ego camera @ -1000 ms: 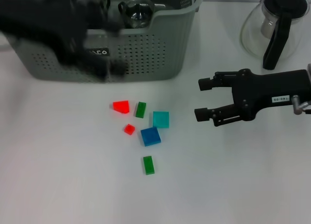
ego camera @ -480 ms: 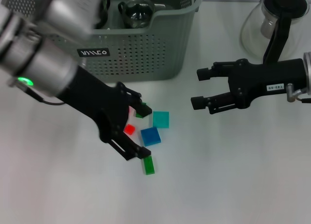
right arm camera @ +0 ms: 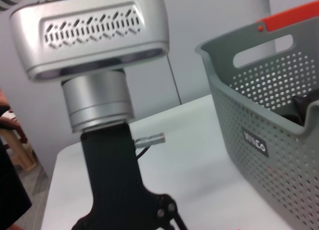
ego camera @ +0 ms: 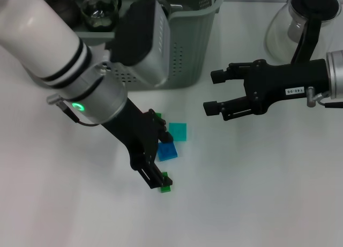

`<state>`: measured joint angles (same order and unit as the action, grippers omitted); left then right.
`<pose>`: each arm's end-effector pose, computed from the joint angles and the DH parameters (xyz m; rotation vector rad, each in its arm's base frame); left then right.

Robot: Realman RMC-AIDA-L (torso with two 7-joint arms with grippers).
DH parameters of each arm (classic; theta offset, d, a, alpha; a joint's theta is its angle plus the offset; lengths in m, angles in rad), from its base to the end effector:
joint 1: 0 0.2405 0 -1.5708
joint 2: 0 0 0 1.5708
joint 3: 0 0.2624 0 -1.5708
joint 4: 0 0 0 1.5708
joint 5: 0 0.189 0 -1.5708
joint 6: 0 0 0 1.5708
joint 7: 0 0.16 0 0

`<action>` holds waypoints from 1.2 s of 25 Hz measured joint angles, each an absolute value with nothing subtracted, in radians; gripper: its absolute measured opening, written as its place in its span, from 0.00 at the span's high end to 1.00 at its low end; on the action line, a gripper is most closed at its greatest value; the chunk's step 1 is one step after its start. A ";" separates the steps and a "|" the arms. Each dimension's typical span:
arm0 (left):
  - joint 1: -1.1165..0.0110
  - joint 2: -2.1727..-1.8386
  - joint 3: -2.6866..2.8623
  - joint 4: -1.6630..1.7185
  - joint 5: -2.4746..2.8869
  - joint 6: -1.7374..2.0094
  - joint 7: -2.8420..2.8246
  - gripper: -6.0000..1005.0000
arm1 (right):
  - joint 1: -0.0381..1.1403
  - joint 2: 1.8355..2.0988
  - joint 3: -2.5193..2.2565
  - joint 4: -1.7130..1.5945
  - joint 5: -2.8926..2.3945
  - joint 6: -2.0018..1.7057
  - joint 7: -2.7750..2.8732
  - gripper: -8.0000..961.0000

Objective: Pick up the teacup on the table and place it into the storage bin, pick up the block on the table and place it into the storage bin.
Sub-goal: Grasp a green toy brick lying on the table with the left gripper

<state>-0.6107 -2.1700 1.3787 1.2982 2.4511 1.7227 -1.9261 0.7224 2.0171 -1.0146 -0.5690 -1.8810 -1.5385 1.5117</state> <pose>-0.1705 0.2936 -0.0605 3.0419 0.1464 -0.4427 0.1862 0.3432 -0.0411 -3.0307 0.5171 0.6027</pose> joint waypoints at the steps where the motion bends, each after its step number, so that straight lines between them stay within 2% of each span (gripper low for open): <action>1: -0.610 -2.170 1.393 1.298 2.454 1.717 -1.935 0.05 | 0.723 2.018 -1.015 -0.569 -1.881 -1.535 1.512 0.03; 30: -0.594 -2.174 1.699 1.290 2.566 1.604 -2.256 0.08 | 0.716 2.030 -1.017 -0.569 -1.881 -1.504 1.505 0.04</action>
